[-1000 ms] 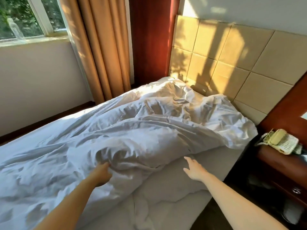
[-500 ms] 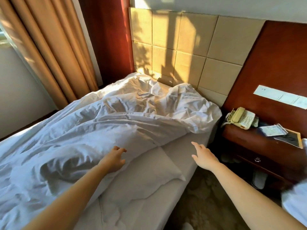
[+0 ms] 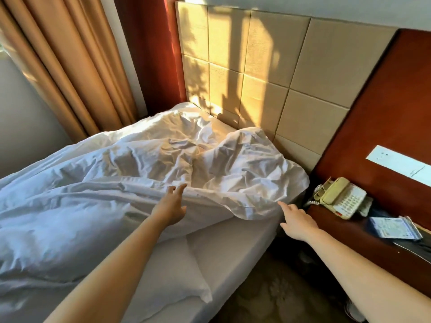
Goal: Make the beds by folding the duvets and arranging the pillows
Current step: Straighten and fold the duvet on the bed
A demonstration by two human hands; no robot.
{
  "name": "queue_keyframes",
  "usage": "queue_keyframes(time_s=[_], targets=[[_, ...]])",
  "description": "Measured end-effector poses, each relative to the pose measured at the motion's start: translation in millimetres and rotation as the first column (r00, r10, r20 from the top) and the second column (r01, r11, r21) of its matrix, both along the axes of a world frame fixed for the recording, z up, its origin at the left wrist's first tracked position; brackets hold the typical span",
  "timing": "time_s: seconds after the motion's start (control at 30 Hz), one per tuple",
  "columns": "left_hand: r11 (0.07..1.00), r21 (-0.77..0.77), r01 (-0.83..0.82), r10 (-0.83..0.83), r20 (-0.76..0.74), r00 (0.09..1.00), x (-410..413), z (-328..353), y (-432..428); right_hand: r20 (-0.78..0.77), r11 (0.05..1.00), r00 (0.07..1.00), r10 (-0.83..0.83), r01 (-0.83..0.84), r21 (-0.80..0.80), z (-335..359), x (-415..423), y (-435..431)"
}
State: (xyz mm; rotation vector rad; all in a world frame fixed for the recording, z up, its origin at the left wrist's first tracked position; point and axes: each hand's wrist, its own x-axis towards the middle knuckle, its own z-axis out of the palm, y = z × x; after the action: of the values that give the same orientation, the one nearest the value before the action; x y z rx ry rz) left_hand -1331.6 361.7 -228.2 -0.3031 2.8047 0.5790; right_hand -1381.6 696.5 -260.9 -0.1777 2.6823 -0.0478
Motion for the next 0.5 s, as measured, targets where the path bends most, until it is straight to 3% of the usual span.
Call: queue_keyframes(time_s=[0.13,0.27,0.4,0.5], targets=[[0.995,-0.098,0.013,-0.015,-0.016,1.000,-32.7,-19.3,26.7,0.045,0.991,0.991,0.123,-0.125,0.056,-31.3,-39.2,-16.6],[0.978,-0.207,0.040,-0.013,0.133,0.991,-71.7,-51.5,16.0,0.041,0.971,0.971,0.237,-0.238,0.022,-70.0,-66.5,-59.8],[0.943,-0.264,0.203,-0.122,0.294,0.948,-120.4,-101.1,3.1,0.056,0.953,0.951,0.303,-0.302,-0.020,-107.3,-97.1,-91.8],[0.899,-0.249,0.359,-0.256,0.366,0.895,-150.5,-143.2,10.8,0.160,0.943,0.932,0.326,-0.333,0.013,-133.3,-125.9,-106.3]])
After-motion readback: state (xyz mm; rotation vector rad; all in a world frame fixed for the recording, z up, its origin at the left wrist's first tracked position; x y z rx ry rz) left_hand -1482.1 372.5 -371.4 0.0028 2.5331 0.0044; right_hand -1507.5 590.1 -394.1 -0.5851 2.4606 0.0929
